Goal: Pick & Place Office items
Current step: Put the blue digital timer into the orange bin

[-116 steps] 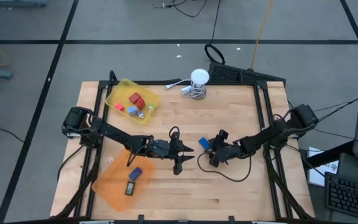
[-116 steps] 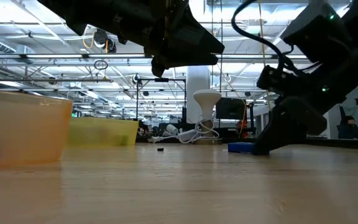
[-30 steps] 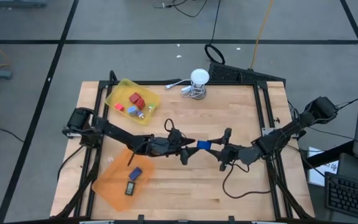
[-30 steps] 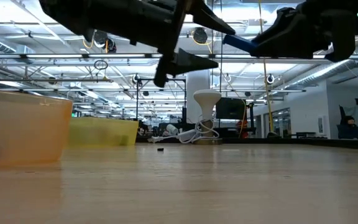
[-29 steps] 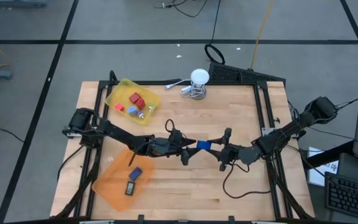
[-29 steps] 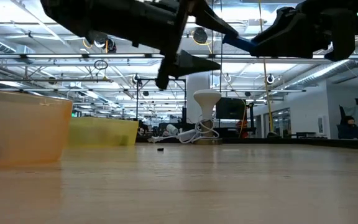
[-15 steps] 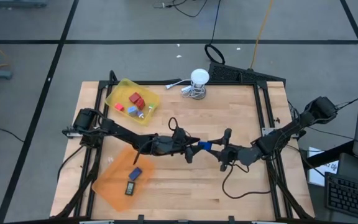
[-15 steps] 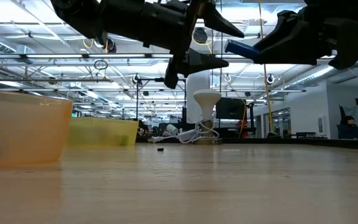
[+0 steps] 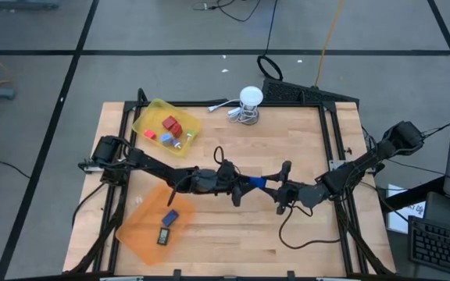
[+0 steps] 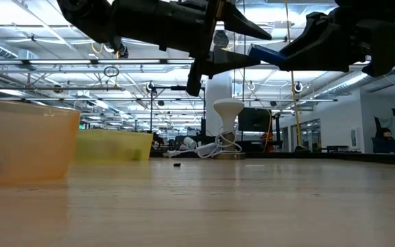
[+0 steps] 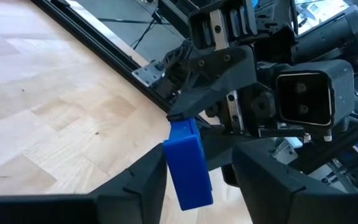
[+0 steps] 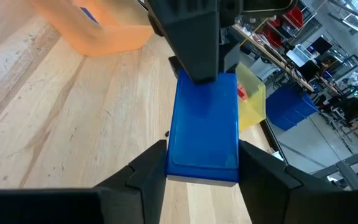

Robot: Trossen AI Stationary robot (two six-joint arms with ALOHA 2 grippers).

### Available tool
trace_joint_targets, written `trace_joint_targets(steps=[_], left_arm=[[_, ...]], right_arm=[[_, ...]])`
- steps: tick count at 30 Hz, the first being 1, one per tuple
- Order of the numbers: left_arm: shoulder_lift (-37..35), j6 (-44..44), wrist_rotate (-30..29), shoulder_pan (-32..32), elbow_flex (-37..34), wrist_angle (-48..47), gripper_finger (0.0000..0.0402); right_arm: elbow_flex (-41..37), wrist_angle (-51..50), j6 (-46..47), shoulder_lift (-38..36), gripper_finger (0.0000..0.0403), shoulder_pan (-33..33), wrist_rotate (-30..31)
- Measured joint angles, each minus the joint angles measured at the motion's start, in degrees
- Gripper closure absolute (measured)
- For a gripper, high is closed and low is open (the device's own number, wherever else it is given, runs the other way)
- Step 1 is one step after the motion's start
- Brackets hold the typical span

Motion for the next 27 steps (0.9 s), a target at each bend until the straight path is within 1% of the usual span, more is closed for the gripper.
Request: trace_joint_targets(steps=[6, 14, 19, 27], left_arm=[[0.0, 0.13, -0.08, 0.0, 0.0, 0.0, 0.0245], [0.0, 1.49, -0.13, 0.02, 0.0, -0.07, 0.0267], [0.0, 1.55, -0.13, 0.02, 0.0, -0.07, 0.0274], [0.0, 1.59, -0.13, 0.02, -0.02, -0.07, 0.0275]], right_arm=[[0.0, 0.02, 0.0, 0.0, 0.0241, 0.0, 0.0], [0.02, 0.04, 0.33, 0.0, 0.0242, 0.0, 0.0], [0.0, 0.04, 0.44, 0.0, 0.024, 0.0, 0.0], [0.0, -0.11, 0.44, -0.02, 0.0241, 0.0, -0.11]])
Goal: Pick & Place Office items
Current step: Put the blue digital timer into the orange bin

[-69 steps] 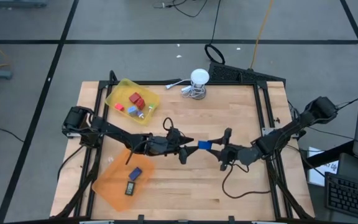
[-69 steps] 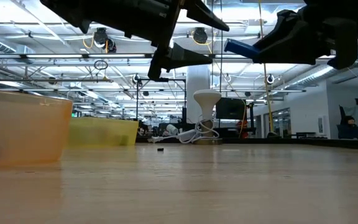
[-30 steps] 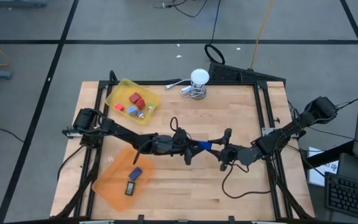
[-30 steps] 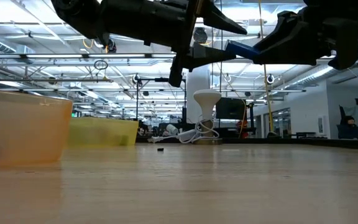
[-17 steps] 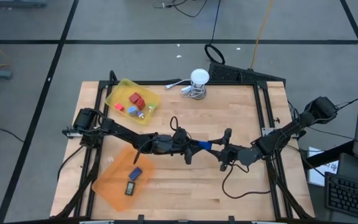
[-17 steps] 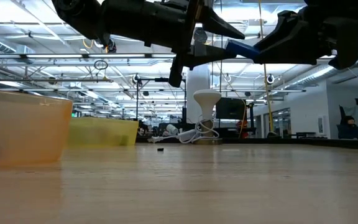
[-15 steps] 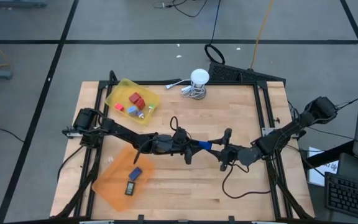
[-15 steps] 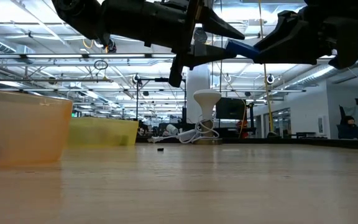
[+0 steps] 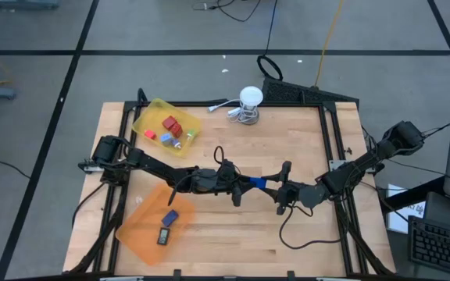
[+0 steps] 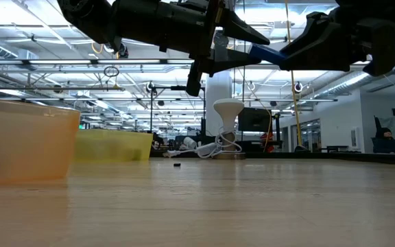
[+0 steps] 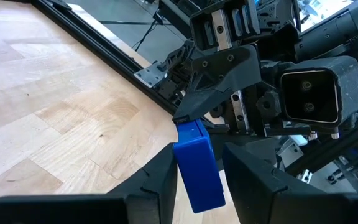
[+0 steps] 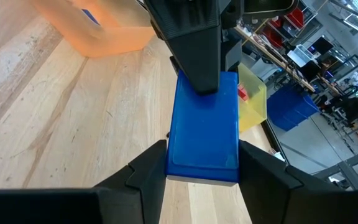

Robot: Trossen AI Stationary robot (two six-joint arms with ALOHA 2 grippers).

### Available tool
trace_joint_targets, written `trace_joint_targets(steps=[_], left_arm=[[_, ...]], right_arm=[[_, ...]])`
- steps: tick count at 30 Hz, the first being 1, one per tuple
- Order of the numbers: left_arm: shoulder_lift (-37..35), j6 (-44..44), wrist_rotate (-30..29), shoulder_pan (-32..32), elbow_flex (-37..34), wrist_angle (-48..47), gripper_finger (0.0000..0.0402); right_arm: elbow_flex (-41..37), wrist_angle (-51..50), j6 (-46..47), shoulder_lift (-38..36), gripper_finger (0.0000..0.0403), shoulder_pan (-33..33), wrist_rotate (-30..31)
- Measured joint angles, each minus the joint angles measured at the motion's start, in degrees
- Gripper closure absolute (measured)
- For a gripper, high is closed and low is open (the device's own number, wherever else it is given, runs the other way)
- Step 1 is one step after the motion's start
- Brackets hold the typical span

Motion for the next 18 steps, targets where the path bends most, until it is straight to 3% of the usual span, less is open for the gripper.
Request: trace_joint_targets(steps=[18], left_arm=[[-0.02, 0.0, 0.02, -0.02, 0.0, -1.6, 0.0275]], right_arm=[[-0.04, -0.44, 0.02, -0.01, 0.0242, -0.02, -0.09]])
